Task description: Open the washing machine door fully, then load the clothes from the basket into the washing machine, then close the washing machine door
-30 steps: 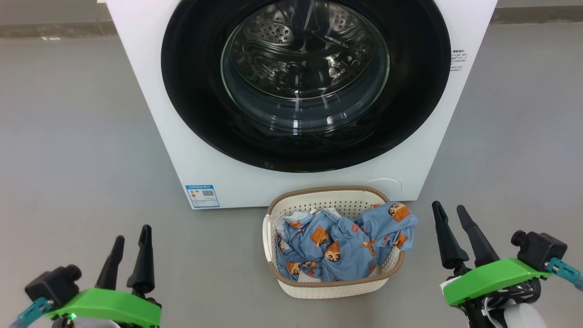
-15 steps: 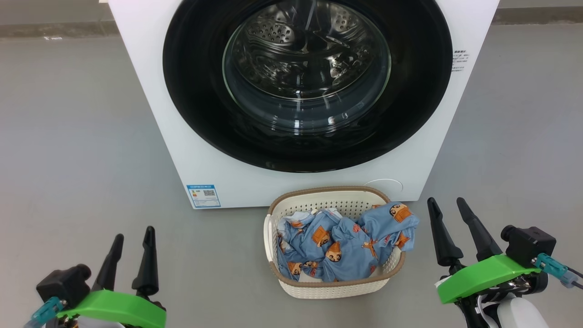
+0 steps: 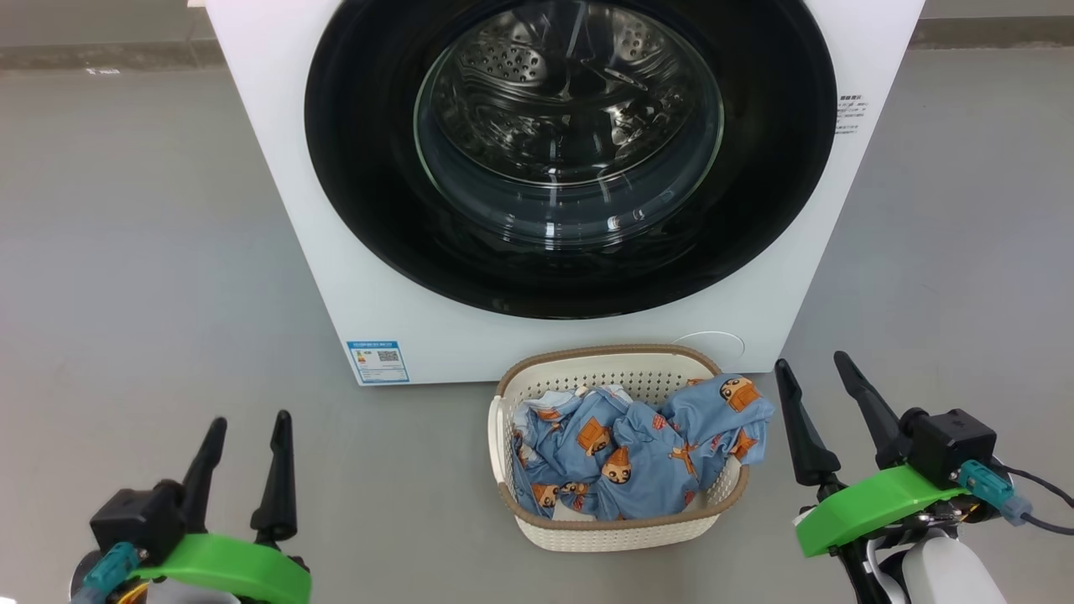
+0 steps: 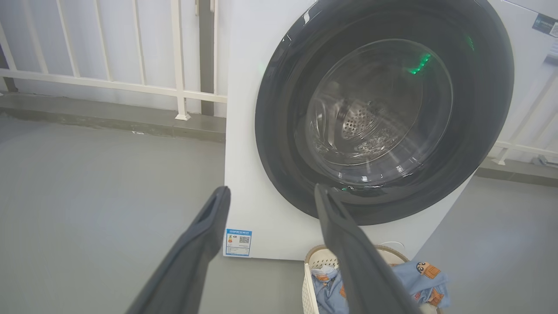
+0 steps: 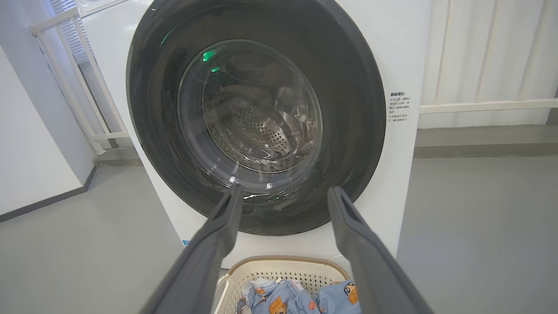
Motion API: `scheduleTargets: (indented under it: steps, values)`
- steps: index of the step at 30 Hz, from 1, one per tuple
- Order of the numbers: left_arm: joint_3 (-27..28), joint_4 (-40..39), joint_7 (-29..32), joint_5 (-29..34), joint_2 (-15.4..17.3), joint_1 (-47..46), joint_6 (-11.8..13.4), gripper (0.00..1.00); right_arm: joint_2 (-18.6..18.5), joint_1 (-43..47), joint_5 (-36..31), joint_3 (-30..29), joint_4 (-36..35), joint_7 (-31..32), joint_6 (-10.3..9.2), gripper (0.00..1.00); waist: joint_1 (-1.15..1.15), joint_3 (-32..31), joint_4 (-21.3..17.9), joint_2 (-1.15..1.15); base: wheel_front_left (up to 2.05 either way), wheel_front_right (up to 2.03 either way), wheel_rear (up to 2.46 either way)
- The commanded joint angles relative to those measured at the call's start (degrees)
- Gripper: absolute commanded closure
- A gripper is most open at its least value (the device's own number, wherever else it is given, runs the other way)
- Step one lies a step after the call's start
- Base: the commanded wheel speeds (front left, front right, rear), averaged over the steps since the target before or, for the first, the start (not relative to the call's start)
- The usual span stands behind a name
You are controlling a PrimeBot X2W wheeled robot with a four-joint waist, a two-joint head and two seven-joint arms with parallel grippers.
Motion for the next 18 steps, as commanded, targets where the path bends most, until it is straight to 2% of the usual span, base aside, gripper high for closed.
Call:
scheduleTargets:
  steps: [1, 7, 18]
  values:
    - [1.6, -1.7, -0.9, 1.9, 1.5, -3.1, -0.1, 0.00, 0.1, -2.6, -2.1, 1.6, -1.1, -1.0, 0.09, 0.00, 0.00, 0.0, 0.0, 0.00, 0.00, 0.00, 0.00]
    - [1.5, -1.9, -1.8, 5.1, 1.5, -3.3, -0.2, 0.00, 0.2, -3.2, -5.8, 1.6, -0.8, -1.9, 0.09, 0.00, 0.00, 0.0, 0.0, 0.00, 0.00, 0.00, 0.00]
    - [1.5, -1.9, -1.8, 4.9, 1.4, -3.1, -0.2, 0.00, 0.2, -3.2, -5.8, 1.4, -0.4, -1.9, 0.09, 0.00, 0.00, -0.1, 0.0, 0.00, 0.00, 0.00, 0.00]
